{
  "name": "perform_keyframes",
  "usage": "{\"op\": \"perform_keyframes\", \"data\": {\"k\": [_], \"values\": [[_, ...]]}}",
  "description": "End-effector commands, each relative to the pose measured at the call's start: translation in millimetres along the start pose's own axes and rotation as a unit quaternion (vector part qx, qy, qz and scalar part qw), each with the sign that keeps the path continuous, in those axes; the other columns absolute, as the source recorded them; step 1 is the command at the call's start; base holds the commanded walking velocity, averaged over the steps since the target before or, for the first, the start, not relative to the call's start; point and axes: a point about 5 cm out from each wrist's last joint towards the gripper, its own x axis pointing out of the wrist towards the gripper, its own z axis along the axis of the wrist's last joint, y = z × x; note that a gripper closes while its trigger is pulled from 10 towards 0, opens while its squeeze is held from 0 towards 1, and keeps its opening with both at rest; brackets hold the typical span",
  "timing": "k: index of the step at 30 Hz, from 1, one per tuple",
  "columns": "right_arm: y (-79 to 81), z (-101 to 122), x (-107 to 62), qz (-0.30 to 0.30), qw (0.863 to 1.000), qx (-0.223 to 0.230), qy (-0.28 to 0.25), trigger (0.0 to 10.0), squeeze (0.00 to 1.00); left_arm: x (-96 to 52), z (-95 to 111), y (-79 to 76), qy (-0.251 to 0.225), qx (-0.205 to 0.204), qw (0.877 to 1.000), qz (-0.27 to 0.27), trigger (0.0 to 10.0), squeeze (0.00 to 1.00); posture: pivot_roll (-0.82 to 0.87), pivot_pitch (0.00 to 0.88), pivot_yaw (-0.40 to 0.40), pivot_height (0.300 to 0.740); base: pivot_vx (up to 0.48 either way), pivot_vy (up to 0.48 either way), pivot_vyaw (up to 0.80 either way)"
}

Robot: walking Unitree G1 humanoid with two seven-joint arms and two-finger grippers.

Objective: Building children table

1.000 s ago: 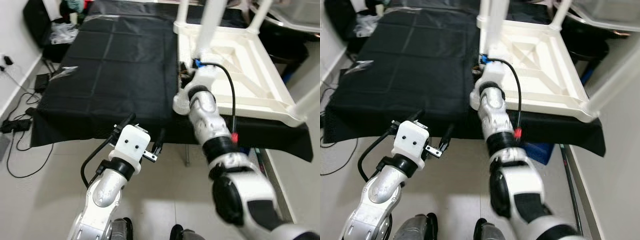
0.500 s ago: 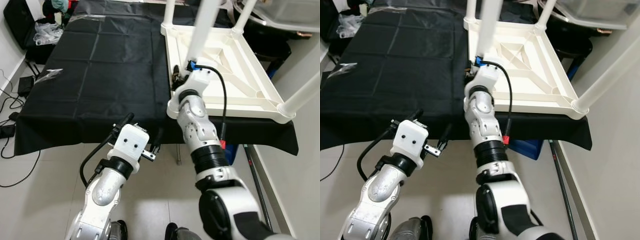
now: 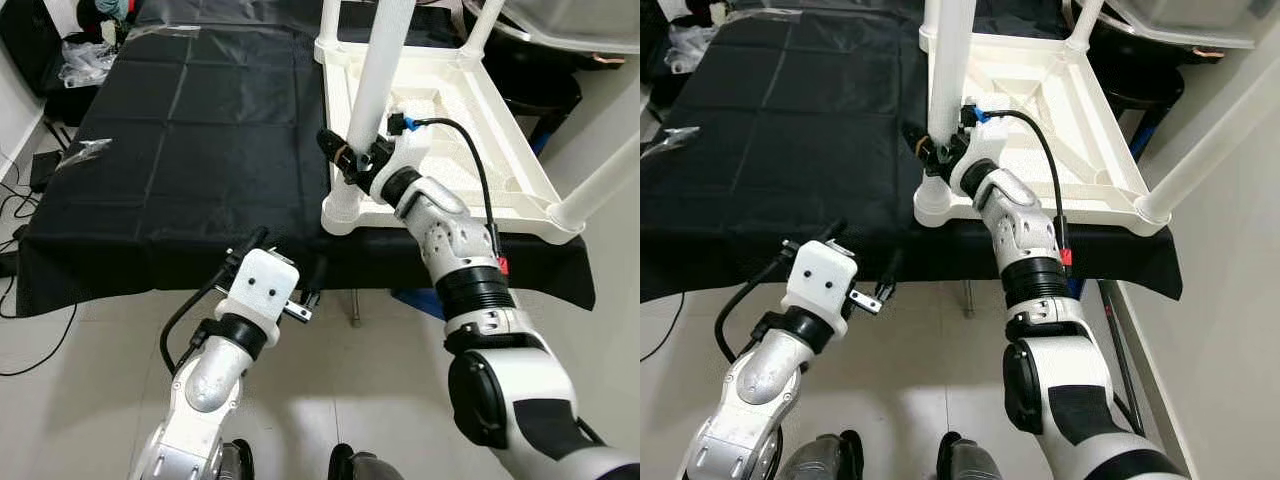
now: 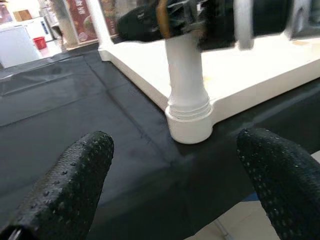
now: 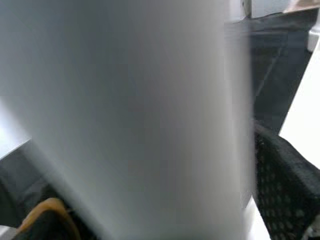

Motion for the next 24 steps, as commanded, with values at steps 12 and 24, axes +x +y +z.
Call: {"op": "perform_keyframes", "data": {"k": [12, 24], "values": [[19.6, 6, 12.3, 0.191, 0.981, 0.004, 0.026, 10.0, 0.0, -3.7, 0, 0.5, 0.005, 0.004, 1.0, -0.001, 10.0, 0.0, 0.22, 0.218, -0.074, 0.74, 0.0, 0.0, 0.0], [23.8, 7, 17.6, 0.189, 0.981, -0.026, 0.016, 0.0, 0.0, -5.4, 1, 0.8, 0.006, 0.003, 1.0, 0.0, 10.0, 0.0, 0.22, 0.224, -0.078, 0.74, 0.0, 0.0, 0.0]]}}
